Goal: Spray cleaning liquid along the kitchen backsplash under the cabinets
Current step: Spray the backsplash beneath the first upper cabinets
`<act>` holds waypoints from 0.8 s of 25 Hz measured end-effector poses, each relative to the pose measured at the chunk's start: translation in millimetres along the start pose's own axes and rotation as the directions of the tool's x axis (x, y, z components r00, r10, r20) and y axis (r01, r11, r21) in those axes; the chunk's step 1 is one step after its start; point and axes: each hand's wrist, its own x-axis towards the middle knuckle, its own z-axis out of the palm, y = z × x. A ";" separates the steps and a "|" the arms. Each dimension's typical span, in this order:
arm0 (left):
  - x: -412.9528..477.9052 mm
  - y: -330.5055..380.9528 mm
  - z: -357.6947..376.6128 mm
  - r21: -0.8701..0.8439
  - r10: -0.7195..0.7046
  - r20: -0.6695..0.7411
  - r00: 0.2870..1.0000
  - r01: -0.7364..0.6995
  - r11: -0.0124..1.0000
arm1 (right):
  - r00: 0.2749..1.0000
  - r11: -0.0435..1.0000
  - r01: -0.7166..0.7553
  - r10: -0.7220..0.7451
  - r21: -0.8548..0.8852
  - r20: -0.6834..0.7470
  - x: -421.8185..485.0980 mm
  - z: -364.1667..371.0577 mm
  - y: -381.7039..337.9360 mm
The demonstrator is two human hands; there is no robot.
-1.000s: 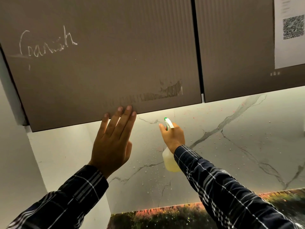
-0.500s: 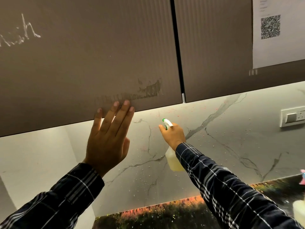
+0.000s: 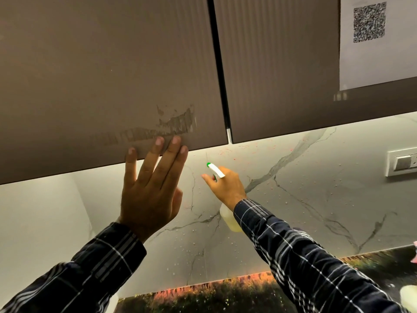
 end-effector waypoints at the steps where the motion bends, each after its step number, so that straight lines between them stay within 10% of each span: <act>1: 1.3 3.4 2.1 0.012 0.002 -0.010 1.000 -0.002 1.000 | 0.998 1.000 -0.016 0.016 -0.003 0.057 1.3 1.3 2.9; 20: 4.4 15.6 5.8 0.074 -0.056 -0.073 0.996 0.062 0.995 | 0.918 0.985 0.057 0.011 -0.160 0.396 -11.2 29.2 36.6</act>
